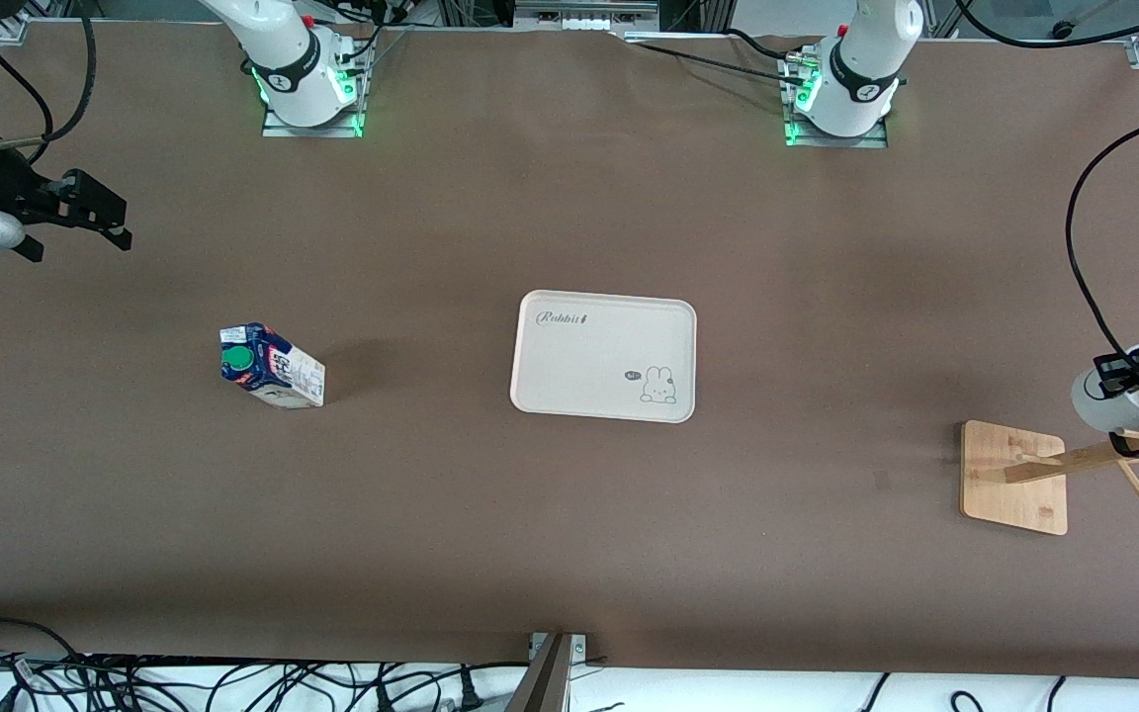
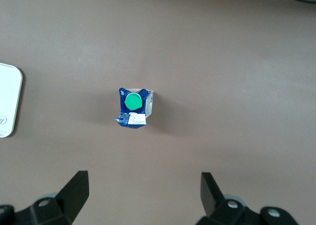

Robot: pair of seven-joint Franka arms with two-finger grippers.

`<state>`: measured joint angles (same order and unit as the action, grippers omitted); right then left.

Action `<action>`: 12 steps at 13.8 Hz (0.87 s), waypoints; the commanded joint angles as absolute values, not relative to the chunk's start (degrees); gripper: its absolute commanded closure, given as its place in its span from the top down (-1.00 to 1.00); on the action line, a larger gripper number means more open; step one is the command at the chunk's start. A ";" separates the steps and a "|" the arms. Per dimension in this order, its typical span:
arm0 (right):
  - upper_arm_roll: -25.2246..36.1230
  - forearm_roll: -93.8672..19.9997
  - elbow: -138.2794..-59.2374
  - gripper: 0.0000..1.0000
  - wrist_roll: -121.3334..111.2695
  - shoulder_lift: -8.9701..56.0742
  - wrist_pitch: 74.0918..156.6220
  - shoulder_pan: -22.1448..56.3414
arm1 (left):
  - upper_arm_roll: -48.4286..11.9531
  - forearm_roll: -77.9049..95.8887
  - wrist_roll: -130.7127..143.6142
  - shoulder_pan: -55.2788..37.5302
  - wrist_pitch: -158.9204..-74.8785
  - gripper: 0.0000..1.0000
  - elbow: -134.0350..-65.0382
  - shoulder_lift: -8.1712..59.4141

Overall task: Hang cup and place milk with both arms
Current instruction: 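Lower the mug handle onto a stand peg and open the left gripper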

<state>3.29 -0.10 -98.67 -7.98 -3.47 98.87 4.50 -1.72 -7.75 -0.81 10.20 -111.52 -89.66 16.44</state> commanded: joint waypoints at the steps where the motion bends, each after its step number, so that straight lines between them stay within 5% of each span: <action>1: 2.72 0.88 -97.65 1.00 -7.29 -3.16 98.09 3.96 | -2.11 -6.59 -2.90 10.90 -110.57 0.26 -87.54 17.84; 2: 2.72 0.88 -97.65 1.00 -7.21 -3.16 98.09 3.96 | -2.20 -6.50 -2.81 10.81 -110.57 0.99 -87.37 17.84; 12: 2.72 0.88 -97.65 1.00 -7.29 -3.16 98.09 3.96 | -4.31 -7.38 -1.24 7.92 -108.65 1.00 -87.10 16.18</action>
